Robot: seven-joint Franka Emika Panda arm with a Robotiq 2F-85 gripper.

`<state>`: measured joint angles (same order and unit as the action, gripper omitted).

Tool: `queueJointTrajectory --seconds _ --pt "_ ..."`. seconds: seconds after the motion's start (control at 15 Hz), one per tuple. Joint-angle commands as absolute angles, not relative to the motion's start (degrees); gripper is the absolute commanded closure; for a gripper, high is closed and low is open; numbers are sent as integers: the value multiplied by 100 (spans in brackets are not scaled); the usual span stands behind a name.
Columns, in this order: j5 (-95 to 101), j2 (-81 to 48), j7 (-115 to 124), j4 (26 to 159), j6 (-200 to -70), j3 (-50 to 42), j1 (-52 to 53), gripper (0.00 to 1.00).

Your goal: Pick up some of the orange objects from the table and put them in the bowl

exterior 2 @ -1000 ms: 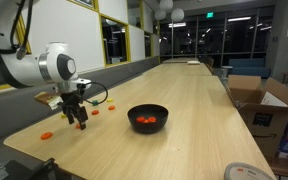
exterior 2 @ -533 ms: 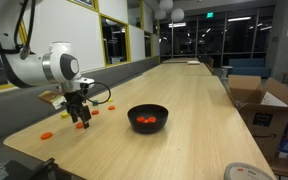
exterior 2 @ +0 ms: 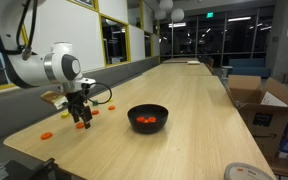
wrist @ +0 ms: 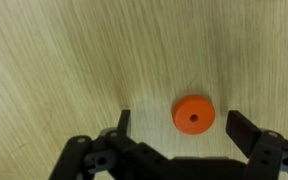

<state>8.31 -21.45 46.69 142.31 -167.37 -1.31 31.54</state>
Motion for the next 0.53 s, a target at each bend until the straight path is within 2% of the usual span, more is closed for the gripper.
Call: queueJointTrajectory --seconds 0.0,0.33,0.47 --pt "770 -2255 4568 14089 -16791 -124 3118 32" --pt "755 -2258 4542 14031 -16752 -123 3088 73" --pt "708 -2203 4474 14016 -16670 -63 3003 82"
